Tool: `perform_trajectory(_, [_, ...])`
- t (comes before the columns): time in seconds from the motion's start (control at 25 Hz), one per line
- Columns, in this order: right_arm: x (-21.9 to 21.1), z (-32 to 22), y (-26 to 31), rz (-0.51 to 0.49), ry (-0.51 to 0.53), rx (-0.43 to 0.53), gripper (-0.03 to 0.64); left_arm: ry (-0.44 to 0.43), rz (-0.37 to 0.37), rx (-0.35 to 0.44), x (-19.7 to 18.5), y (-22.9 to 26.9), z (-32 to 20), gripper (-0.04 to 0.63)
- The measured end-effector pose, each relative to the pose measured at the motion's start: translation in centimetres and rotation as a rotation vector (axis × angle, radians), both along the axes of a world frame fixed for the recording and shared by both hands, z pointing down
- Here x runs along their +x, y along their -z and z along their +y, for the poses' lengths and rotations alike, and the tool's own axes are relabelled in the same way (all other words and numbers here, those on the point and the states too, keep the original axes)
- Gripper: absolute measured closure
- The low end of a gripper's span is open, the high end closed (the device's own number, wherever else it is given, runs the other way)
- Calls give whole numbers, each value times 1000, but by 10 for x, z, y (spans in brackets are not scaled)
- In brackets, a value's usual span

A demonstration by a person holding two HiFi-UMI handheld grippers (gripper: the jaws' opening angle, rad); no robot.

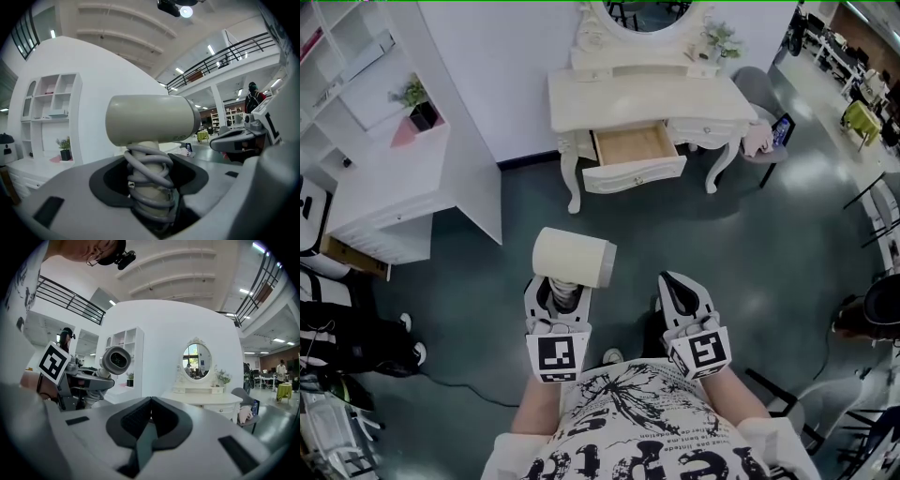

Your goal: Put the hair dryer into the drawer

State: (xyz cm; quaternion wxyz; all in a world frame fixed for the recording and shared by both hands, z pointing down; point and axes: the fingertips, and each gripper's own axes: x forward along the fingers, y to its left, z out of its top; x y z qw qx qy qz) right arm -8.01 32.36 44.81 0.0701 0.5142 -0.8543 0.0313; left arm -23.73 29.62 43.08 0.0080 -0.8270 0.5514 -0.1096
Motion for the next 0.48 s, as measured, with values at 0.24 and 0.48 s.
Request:
perform_trajectory(0.24, [14,-45,1,-2,38,3,600,45,-14,-2,8,3,-37,347])
perform_trajectory(0.48, [48,-115,4,-42,89,13,600,121,-36,0,37,1,-95,347])
